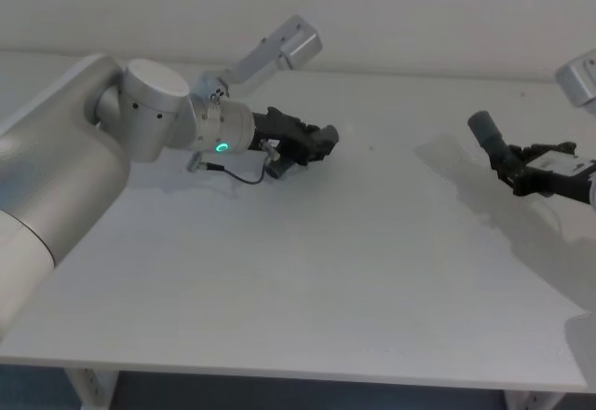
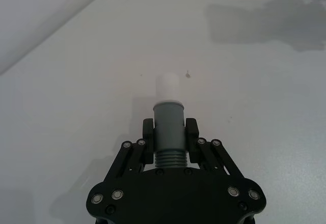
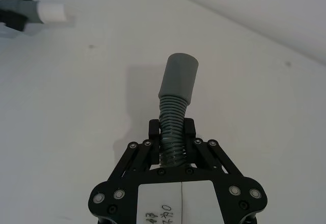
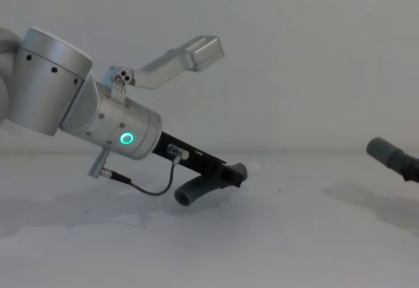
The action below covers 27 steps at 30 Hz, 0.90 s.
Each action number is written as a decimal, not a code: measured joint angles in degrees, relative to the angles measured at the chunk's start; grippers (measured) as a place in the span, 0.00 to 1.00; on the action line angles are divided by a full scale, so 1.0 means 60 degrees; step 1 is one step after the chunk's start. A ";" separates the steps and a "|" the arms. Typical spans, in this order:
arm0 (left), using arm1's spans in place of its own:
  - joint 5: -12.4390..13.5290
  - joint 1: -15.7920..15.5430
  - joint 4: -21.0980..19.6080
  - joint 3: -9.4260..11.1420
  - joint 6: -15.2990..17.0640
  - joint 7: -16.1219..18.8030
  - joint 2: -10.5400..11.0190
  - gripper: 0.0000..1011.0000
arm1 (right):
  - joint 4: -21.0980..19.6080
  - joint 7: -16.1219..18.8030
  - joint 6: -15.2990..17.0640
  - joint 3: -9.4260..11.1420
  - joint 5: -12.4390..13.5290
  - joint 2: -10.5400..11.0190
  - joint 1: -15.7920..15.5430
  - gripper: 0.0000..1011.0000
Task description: Use both hands to pick up one end of the pipe from the table, align the ends, and insert them.
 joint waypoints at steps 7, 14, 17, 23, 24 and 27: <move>0.0083 -0.0086 -0.0246 0.0121 -0.0155 -0.0292 0.0241 0.35 | 0.0053 0.0652 -0.0796 0.0020 0.0167 0.0317 0.0042 0.26; 0.0086 -0.0089 -0.0551 0.0234 -0.0286 -0.0681 0.0557 0.35 | 0.0291 0.1638 -0.1622 -0.0114 0.0320 0.0788 0.0185 0.26; 0.0058 -0.0094 -0.0687 0.0279 -0.0342 -0.0913 0.0712 0.35 | 0.0424 0.2069 -0.1902 -0.0201 0.0368 0.0988 0.0268 0.26; -0.0073 -0.0169 -0.0906 0.0351 -0.0525 -0.1445 0.0994 0.35 | 0.0721 0.3053 -0.2449 -0.0436 0.0450 0.1366 0.0492 0.26; -0.0094 -0.0180 -0.0923 0.0357 -0.0557 -0.1514 0.1019 0.35 | 0.0757 0.3173 -0.2505 -0.0466 0.0460 0.1406 0.0520 0.26; -0.0183 -0.0237 -0.0986 0.0387 -0.0718 -0.1824 0.1125 0.35 | 0.0927 0.3655 -0.2762 -0.0594 0.0491 0.1580 0.0655 0.26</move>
